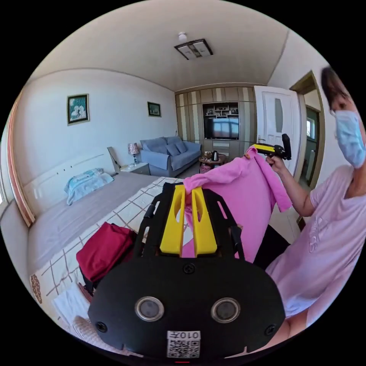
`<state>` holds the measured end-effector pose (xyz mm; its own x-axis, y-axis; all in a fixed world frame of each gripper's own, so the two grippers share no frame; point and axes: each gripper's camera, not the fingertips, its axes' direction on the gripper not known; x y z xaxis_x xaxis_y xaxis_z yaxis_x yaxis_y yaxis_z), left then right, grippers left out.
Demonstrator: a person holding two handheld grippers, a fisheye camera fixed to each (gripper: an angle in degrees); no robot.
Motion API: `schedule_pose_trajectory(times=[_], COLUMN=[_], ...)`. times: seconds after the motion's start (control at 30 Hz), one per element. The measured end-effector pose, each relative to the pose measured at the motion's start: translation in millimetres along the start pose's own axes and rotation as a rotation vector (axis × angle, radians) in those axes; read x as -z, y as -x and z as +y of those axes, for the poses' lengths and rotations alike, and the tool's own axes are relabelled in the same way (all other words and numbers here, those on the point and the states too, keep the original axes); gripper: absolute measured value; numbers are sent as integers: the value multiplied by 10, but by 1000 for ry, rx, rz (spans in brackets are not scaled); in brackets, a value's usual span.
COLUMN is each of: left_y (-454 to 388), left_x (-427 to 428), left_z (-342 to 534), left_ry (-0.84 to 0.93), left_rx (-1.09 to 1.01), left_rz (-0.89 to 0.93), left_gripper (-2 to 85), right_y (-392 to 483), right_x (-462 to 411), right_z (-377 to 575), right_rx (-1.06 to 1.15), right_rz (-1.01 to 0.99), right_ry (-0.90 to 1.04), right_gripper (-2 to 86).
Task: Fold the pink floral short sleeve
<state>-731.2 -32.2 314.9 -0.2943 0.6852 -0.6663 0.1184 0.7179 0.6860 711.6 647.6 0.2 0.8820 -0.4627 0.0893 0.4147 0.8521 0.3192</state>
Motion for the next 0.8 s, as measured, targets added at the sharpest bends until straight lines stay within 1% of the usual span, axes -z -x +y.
schedule_pose_trajectory(times=[0.03, 0.07, 0.13, 0.17, 0.2, 0.23, 0.3, 0.4, 0.5, 0.57, 0.63, 0.77, 0.8], left_y=[182, 495, 756, 810, 831, 824, 717, 569, 463, 418, 375, 138, 20], left_x=[-157, -416, -591, -565, -440, -345, 78, 328, 216, 6, -285, -1146, -1385], left_z=[-82, -316, -829, -1210, -1586, -1759, -2261, -2470, -2279, -2009, -1657, -605, -269], left_ry=[-2, 1, 5, -7, -39, -66, -192, -241, -215, -186, -129, 97, 155], left_rx=[25, 54, 5, -48, -63, -77, -157, -272, -329, -340, -331, -294, -282], left_rz=[16, 24, -65, -150, -215, -233, -264, -231, -176, -126, -70, 18, 57], left_gripper=[5, 5, 5, 5, 5, 5, 5, 5, 4, 4, 4, 5, 5], right_y=[-270, -383, -752, -810, -897, -981, -1112, -1233, -1171, -1081, -965, -761, -669], right_x=[-344, -467, -533, -461, -263, -40, 241, 438, 287, 54, -375, -1139, -1381], right_z=[-234, -372, -1054, -1230, -1543, -1774, -1965, -1934, -1588, -1276, -760, 176, 488], right_rx=[-31, -25, -14, -1, 29, 33, 34, 50, 66, 74, 70, 7, -19], right_rz=[-25, -14, 52, 74, 136, 176, 168, 149, 81, 52, -29, -190, -228], right_ry=[16, 20, -4, -26, -75, -138, -212, -258, -244, -196, -106, 60, 132], right_gripper=[29, 29, 28, 28, 28, 28, 29, 29, 29, 28, 28, 28, 28])
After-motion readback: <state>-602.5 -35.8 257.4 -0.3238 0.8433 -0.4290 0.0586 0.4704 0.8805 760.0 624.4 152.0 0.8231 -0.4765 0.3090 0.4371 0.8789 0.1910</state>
